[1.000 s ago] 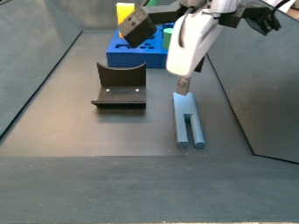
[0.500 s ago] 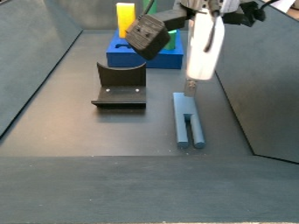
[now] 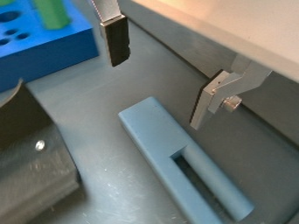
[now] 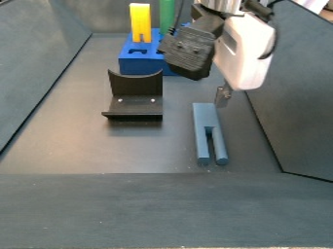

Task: Pick up the square-circle object. Move up. Rotate the square-circle object. Place the square-circle object on the fixture. Regrasp the square-circle object. Move to above the board. Insert the square-circle object.
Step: Rotate the square-circle object.

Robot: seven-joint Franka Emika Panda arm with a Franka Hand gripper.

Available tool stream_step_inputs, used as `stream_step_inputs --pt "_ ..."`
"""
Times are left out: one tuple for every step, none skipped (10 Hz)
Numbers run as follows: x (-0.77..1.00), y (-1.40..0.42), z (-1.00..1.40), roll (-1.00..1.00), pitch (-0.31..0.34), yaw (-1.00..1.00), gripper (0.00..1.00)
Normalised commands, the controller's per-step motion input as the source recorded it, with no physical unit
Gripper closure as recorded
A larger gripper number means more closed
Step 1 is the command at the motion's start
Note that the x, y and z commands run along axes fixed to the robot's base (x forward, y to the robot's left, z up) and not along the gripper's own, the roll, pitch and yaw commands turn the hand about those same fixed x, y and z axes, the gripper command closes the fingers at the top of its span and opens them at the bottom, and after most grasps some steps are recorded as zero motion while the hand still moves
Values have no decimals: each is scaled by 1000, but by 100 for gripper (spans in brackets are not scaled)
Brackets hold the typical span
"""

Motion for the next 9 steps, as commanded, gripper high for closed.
stream_step_inputs --pt "15 -6 -34 -6 7 1000 0" --pt "15 -6 -34 -6 8 1000 0" --pt "15 -6 -34 -7 8 1000 0" --pt "15 -6 -34 -7 8 1000 0" --pt "15 -6 -34 -7 9 1000 0" --pt "15 -6 -33 -8 10 1000 0" --pt "15 -6 -33 -9 10 1000 0" --pt "15 -6 -33 -10 11 1000 0" --pt "15 -6 -33 -10 12 1000 0"
